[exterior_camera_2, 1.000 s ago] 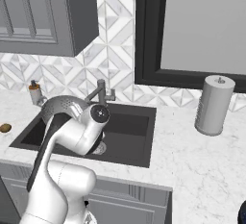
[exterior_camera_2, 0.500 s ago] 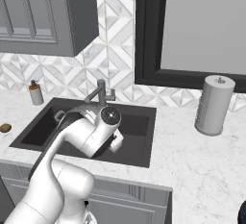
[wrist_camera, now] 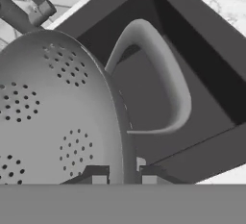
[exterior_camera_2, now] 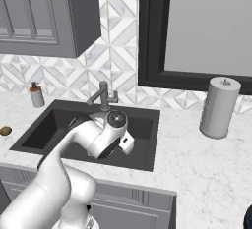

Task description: Put the colander in the sink, put the kiwi, kiwi, apple in the colander, and turn on the sink faucet and pour water over the colander.

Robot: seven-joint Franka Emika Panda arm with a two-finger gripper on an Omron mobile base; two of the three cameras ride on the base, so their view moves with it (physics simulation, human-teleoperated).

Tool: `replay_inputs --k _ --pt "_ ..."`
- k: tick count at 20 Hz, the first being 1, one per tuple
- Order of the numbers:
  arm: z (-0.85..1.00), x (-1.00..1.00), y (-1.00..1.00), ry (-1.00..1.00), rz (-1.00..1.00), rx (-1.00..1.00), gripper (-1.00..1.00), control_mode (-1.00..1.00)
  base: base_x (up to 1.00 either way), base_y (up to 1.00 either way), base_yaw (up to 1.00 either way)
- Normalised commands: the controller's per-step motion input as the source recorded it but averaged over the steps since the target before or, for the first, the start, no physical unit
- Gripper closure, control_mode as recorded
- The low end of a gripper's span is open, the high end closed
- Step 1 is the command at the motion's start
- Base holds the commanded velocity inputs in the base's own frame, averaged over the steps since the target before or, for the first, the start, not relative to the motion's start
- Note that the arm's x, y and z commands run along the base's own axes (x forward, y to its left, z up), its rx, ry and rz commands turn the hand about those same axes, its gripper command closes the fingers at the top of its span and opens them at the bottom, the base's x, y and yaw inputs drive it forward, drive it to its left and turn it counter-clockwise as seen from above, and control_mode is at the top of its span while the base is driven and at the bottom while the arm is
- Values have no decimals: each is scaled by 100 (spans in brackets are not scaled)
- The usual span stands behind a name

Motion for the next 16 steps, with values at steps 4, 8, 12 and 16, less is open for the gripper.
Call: replay_inputs --k 4,8,12,16 --pt "-23 73 0 0 0 0 100 -100 0 0 0" --pt "-30 56 0 2 2 0 100 -100 0 0 0" --pt "-32 43 0 0 8 0 100 -100 0 0 0" --pt "-31 37 0 0 11 0 100 -100 0 0 0"
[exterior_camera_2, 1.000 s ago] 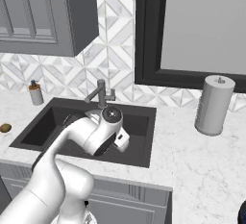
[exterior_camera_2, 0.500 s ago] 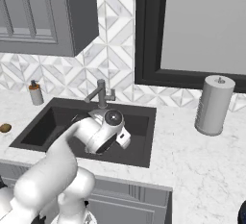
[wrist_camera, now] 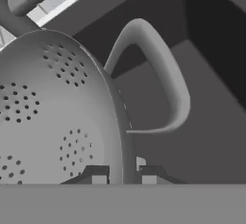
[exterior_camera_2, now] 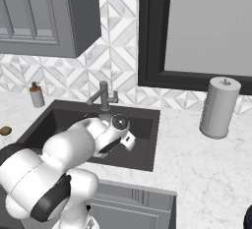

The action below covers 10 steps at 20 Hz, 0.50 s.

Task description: Put the colander in the sink, put the kiwi, kiwi, apple in the colander, and turn on the sink faucet and pour water over the colander.

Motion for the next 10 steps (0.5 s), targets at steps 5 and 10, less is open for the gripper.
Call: replay_inputs --k 5,10 --pt "-23 34 8 4 7 0 100 -100 0 0 0" --pt "-27 32 22 16 4 -3 100 -100 0 0 0"
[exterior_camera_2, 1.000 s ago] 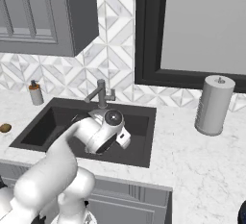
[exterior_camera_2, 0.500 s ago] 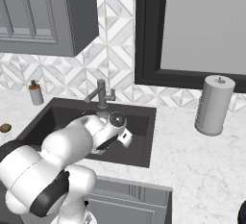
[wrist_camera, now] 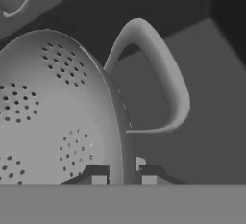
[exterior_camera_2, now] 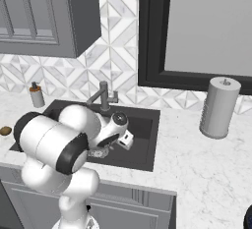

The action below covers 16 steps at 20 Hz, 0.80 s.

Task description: Put the colander in the sink, put the kiwi, kiwi, apple in the colander, and turn on the sink faucet and pour water over the colander.

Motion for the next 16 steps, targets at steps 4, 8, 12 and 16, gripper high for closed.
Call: replay_inputs --k 4,8,12,16 --pt "-36 9 3 20 4 0 100 -100 0 0 0" --pt "-36 10 0 6 8 3 100 -100 0 0 0" --pt "-33 26 6 -3 11 13 100 -100 0 0 0" --pt "-34 26 2 -1 9 15 100 -100 0 0 0"
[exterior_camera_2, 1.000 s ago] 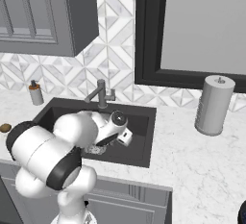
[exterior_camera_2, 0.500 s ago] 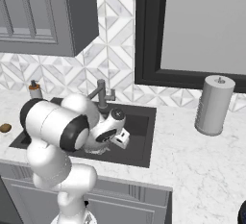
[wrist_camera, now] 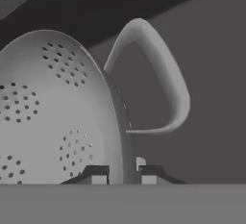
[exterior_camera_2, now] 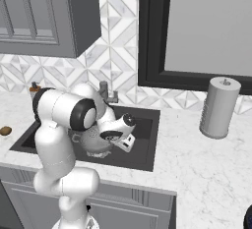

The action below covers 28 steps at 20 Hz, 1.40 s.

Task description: Put the colander in the sink, put the kiwi, kiwi, apple in the colander, and turn on the sink faucet and pour water over the colander.

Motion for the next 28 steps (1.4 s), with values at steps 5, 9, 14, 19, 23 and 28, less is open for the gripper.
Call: replay_inputs --k 5,9,14,19,23,28 --pt "-43 20 3 0 3 4 100 -100 0 0 0" --pt "-34 22 1 0 0 1 100 -100 0 0 0" --pt "-35 22 17 0 0 0 100 -100 0 0 0" --pt "-18 7 21 0 0 0 -100 -100 0 0 0" --pt "0 -3 12 -7 0 3 -100 -100 0 0 0" --pt "21 -26 3 -15 0 9 -100 -100 0 0 0"
